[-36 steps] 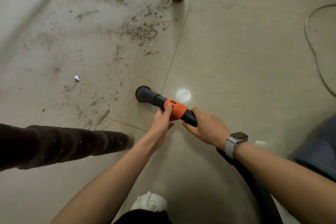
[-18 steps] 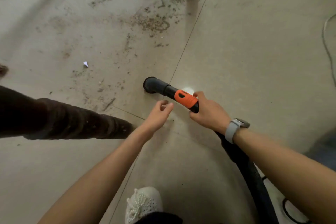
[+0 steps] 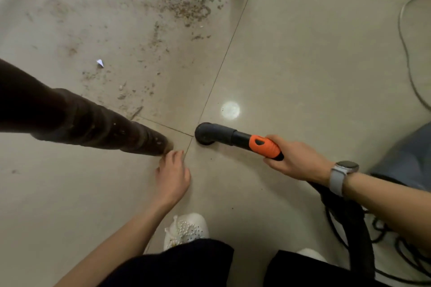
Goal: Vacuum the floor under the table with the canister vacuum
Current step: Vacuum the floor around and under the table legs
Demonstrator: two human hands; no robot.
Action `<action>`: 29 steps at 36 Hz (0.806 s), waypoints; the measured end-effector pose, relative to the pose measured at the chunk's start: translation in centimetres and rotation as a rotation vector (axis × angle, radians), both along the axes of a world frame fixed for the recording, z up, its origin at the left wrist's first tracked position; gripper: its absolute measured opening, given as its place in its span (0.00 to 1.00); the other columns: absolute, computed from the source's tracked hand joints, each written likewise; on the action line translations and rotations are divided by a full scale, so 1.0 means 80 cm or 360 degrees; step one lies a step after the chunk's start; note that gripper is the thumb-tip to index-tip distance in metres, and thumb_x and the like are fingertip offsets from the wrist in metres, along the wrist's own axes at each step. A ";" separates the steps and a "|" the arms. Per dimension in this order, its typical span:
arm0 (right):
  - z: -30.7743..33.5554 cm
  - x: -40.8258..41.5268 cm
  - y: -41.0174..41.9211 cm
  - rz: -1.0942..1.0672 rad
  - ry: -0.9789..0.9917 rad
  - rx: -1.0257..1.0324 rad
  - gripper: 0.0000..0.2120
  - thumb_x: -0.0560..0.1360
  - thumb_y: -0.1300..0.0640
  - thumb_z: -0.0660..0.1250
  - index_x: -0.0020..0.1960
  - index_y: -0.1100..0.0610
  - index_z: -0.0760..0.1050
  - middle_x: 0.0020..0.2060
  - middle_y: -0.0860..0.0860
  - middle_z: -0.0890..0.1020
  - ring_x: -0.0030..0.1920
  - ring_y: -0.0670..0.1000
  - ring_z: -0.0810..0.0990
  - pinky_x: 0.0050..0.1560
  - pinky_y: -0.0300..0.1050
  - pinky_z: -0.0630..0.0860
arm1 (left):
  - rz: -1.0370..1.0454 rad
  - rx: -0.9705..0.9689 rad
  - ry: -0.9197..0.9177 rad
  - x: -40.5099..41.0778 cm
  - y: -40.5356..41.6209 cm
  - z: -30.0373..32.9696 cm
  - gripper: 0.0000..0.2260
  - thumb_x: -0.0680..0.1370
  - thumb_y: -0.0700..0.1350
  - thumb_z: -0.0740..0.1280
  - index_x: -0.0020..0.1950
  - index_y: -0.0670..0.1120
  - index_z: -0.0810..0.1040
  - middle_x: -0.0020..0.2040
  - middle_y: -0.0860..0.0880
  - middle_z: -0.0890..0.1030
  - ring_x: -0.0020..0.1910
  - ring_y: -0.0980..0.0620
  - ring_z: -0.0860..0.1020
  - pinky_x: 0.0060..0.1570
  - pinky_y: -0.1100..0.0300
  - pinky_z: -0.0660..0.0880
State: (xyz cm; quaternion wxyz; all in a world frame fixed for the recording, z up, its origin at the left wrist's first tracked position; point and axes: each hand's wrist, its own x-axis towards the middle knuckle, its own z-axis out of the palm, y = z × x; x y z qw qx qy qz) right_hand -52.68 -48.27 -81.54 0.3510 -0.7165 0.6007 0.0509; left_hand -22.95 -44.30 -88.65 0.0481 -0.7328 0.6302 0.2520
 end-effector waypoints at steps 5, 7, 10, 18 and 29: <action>0.010 -0.010 -0.026 -0.0286 0.0104 -0.0232 0.22 0.76 0.47 0.65 0.67 0.52 0.66 0.52 0.58 0.81 0.51 0.63 0.79 0.45 0.50 0.72 | -0.0058 0.0089 -0.0019 -0.014 0.005 -0.007 0.27 0.78 0.46 0.64 0.75 0.44 0.60 0.73 0.44 0.61 0.72 0.44 0.61 0.66 0.45 0.66; 0.018 -0.007 -0.024 -0.0328 0.0126 -0.0253 0.22 0.76 0.48 0.64 0.67 0.52 0.65 0.51 0.59 0.81 0.51 0.63 0.79 0.44 0.50 0.72 | -0.0093 0.0124 -0.0063 -0.016 0.005 -0.009 0.27 0.78 0.47 0.63 0.75 0.44 0.58 0.74 0.43 0.59 0.73 0.43 0.59 0.66 0.43 0.67; 0.022 0.001 -0.001 -0.0203 0.0145 -0.0194 0.22 0.76 0.48 0.64 0.67 0.51 0.65 0.50 0.58 0.82 0.49 0.62 0.80 0.43 0.49 0.72 | -0.0115 0.0150 -0.0098 -0.013 0.003 -0.010 0.27 0.78 0.48 0.62 0.75 0.45 0.58 0.74 0.43 0.58 0.73 0.42 0.58 0.66 0.44 0.66; 0.021 0.010 0.053 0.0184 0.0130 0.0008 0.23 0.76 0.46 0.62 0.69 0.47 0.62 0.52 0.53 0.81 0.52 0.58 0.80 0.44 0.45 0.71 | 0.0005 0.0071 0.0029 -0.001 0.000 -0.016 0.24 0.79 0.41 0.60 0.75 0.44 0.62 0.75 0.46 0.63 0.74 0.46 0.59 0.70 0.48 0.62; 0.025 -0.015 0.008 -0.0249 0.0060 -0.0126 0.21 0.74 0.51 0.67 0.65 0.53 0.67 0.49 0.60 0.82 0.48 0.63 0.80 0.44 0.50 0.74 | -0.0076 0.0112 -0.0014 0.000 -0.001 -0.015 0.25 0.79 0.41 0.59 0.76 0.42 0.60 0.75 0.45 0.61 0.73 0.44 0.58 0.69 0.46 0.63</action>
